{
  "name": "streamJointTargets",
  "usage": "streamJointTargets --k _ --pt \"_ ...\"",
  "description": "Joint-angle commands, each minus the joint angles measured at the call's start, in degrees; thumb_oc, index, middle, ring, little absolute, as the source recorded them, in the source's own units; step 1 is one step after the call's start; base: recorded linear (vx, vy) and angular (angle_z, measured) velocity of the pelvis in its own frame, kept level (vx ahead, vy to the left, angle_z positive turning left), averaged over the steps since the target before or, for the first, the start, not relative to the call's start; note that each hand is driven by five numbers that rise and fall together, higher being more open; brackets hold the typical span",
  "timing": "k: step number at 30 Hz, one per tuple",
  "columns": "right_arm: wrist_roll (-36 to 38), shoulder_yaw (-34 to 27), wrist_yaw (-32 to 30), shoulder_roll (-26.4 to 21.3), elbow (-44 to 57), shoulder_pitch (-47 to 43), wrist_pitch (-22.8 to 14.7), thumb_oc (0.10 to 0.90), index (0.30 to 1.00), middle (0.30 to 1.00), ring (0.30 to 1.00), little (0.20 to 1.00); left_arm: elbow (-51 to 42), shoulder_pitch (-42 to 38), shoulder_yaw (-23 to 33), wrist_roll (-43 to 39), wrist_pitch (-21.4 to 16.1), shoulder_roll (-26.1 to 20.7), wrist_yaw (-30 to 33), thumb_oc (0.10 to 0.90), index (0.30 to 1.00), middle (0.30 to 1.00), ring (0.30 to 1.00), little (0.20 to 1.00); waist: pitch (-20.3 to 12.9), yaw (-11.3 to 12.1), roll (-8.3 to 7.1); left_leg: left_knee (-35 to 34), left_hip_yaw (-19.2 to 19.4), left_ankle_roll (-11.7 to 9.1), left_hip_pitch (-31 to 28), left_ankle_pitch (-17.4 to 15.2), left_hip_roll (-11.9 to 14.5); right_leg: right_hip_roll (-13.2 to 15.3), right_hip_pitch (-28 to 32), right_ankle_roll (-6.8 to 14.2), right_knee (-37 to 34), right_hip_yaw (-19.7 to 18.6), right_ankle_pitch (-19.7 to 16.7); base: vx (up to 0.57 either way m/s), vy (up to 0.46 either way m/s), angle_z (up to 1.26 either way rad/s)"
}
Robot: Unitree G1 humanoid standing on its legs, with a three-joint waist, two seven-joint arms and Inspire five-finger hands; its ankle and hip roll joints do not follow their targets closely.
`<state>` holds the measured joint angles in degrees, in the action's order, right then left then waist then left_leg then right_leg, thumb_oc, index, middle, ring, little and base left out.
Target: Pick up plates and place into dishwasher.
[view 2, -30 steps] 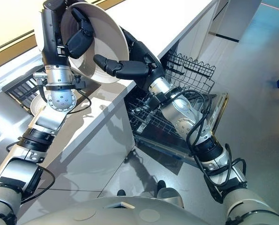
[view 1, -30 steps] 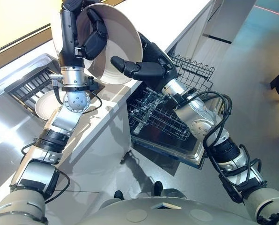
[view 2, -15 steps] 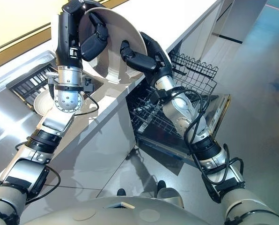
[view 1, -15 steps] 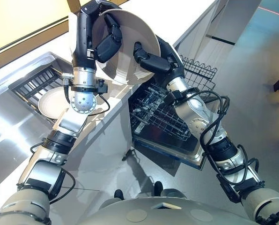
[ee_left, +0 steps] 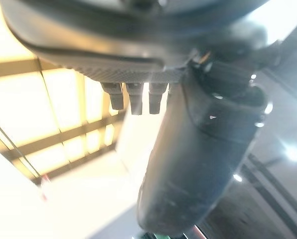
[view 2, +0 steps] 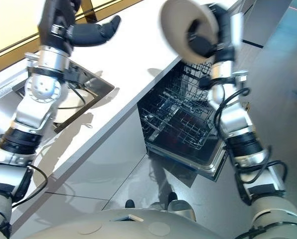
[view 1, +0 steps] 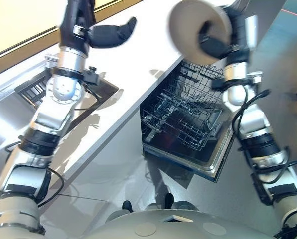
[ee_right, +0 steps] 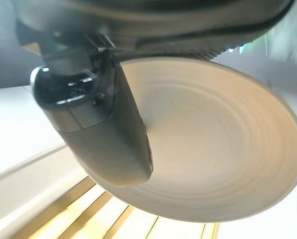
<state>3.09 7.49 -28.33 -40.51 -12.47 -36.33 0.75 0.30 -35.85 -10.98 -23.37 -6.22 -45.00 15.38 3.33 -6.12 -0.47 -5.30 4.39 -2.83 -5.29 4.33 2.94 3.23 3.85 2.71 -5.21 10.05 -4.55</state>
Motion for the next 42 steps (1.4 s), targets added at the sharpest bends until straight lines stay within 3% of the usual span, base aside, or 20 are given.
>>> streamJointTargets --k 1,5,9,12,19,23,27,33,42 --pt "-6.1 -3.8 -3.6 -7.8 0.8 -7.1 -7.4 0.100 0.300 0.300 0.300 0.200 2.5 -4.1 5.6 0.2 -2.3 -5.6 -0.3 0.800 0.900 0.900 0.900 0.900 -5.5 0.6 1.03 0.5 3.5 -0.2 0.5 -3.6 -1.4 -2.3 0.3 3.7 4.8 0.4 6.3 0.06 -0.075 0.01" --pt "-6.7 -9.0 -0.9 -13.0 -5.9 0.7 -6.8 0.100 0.300 0.300 0.300 0.200 4.4 3.0 12.0 3.4 -2.9 -8.8 -3.1 0.800 0.900 0.900 0.900 0.900 -5.4 0.8 1.28 0.6 3.0 -0.3 0.7 -3.6 -1.0 -2.5 0.1 3.5 5.5 0.1 7.0 0.08 -0.094 -0.02" --pt "-2.6 -11.4 2.5 -13.7 -12.8 6.2 -7.0 0.100 0.300 0.300 0.300 0.200 7.7 7.4 15.8 4.7 -3.5 -11.3 -4.7 0.800 0.900 0.900 0.900 0.900 -5.0 0.9 1.69 0.8 2.8 -0.5 0.6 -3.6 -0.3 -2.5 0.0 3.2 7.0 0.1 8.1 0.10 -0.103 0.00" --pt "0.3 -11.7 5.9 -13.9 -18.9 10.3 -8.6 0.100 0.300 0.300 0.300 0.200 14.4 9.7 18.9 1.0 -3.5 -14.7 -8.1 0.800 0.900 0.900 0.900 0.900 -4.2 1.3 2.44 1.3 2.1 -0.6 0.7 -3.4 0.7 -2.5 -0.4 2.7 10.2 0.0 10.1 0.19 -0.178 0.04" --pt "2.0 -9.8 8.8 -15.3 -24.2 13.1 -13.6 0.100 0.300 0.300 0.300 0.200 27.4 8.9 20.3 -2.4 -6.0 -18.8 -10.1 0.800 0.900 0.900 0.900 0.900 -1.1 1.2 3.49 5.5 -0.4 -1.4 3.4 -3.9 2.2 -1.9 -2.9 0.9 17.1 0.4 13.7 0.17 -0.156 0.15" --pt "2.4 -8.5 11.0 -17.2 -25.9 12.8 -17.2 0.100 0.300 0.300 0.300 0.200 30.5 8.5 21.0 -2.1 -7.3 -20.1 -10.0 0.800 0.900 0.900 0.900 0.900 0.8 2.0 3.75 8.3 -2.1 -2.3 6.5 -3.9 2.6 -1.8 -4.1 -0.4 19.0 0.8 14.9 0.11 -0.104 0.23" --pt "2.9 -6.3 13.1 -18.6 -26.7 11.6 -18.5 0.100 0.300 0.300 0.300 0.200 31.5 8.4 21.4 -1.7 -7.9 -20.6 -10.1 0.800 0.900 0.900 0.900 0.900 2.4 3.0 3.81 10.3 -3.8 -2.9 8.9 -3.9 2.9 -2.1 -4.9 -1.6 19.9 1.0 15.8 0.08 -0.092 0.25" --pt "2.2 -3.2 14.3 -18.9 -27.0 9.5 -16.6 0.100 0.300 0.300 0.300 0.200 30.8 7.2 21.0 -2.1 -6.8 -20.9 -10.6 0.800 0.900 0.900 0.900 0.900 4.2 4.2 3.61 11.9 -5.7 -3.4 11.6 -3.7 2.7 -2.7 -5.8 -2.6 19.8 1.0 15.8 0.05 -0.068 0.26" --pt "2.0 4.0 11.9 -16.9 -32.2 2.7 -5.2 0.100 0.300 0.300 0.300 0.200 31.7 -1.0 15.0 -3.2 -6.0 -22.5 -10.0 0.800 0.900 0.900 0.900 0.900 8.0 5.8 4.11 11.9 -6.9 -3.6 15.6 -2.5 1.8 -3.1 -8.8 -3.2 20.3 1.6 15.5 -0.03 -0.041 0.25"
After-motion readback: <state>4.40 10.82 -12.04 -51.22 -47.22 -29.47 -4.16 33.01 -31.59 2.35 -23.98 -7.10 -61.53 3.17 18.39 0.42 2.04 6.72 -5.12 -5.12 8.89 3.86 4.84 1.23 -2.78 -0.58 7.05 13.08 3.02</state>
